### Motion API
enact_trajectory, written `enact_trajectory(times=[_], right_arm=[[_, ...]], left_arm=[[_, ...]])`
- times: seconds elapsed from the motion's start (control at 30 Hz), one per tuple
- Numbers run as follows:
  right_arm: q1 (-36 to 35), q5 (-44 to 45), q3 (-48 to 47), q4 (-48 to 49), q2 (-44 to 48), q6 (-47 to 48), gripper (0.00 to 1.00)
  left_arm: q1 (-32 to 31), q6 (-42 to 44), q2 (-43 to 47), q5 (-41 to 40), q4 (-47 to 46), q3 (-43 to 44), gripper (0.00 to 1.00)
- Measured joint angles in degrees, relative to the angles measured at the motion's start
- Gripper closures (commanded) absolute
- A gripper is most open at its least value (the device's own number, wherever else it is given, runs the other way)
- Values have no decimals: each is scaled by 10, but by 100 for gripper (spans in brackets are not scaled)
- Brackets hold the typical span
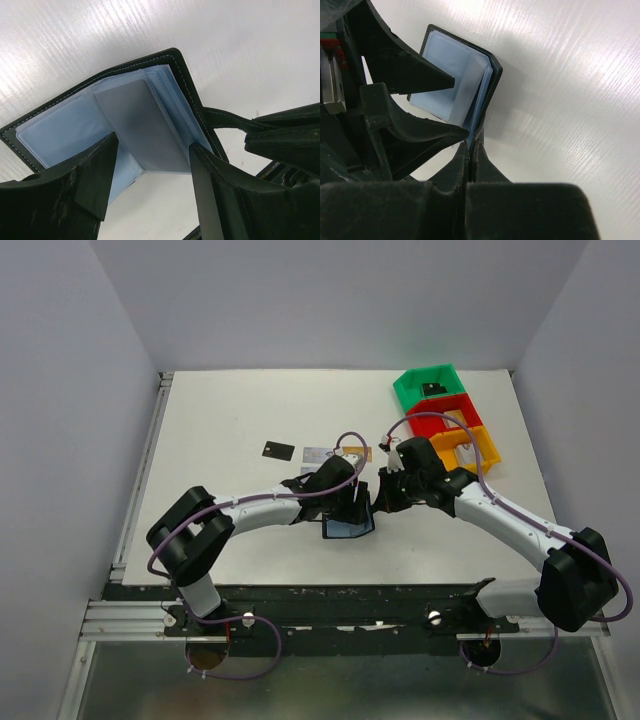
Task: Take the credit cards out of the card holder
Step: Remove the credit card from the card holder.
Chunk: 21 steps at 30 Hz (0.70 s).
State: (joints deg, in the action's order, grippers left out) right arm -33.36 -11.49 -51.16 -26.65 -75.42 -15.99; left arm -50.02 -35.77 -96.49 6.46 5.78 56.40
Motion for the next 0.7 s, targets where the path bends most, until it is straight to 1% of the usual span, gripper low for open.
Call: enact_trajectory(times=[0.17, 0.37, 0.7], right_arm=[[0, 0, 0, 0, 0, 0, 100], [0, 0, 0, 0, 0, 0, 100], [0, 0, 0, 0, 0, 0, 100]], left_arm=[[0, 0, -3, -9, 5, 2, 31], [0, -1, 4, -39, 14, -1, 32], [8, -14, 80, -108, 34, -43, 32]])
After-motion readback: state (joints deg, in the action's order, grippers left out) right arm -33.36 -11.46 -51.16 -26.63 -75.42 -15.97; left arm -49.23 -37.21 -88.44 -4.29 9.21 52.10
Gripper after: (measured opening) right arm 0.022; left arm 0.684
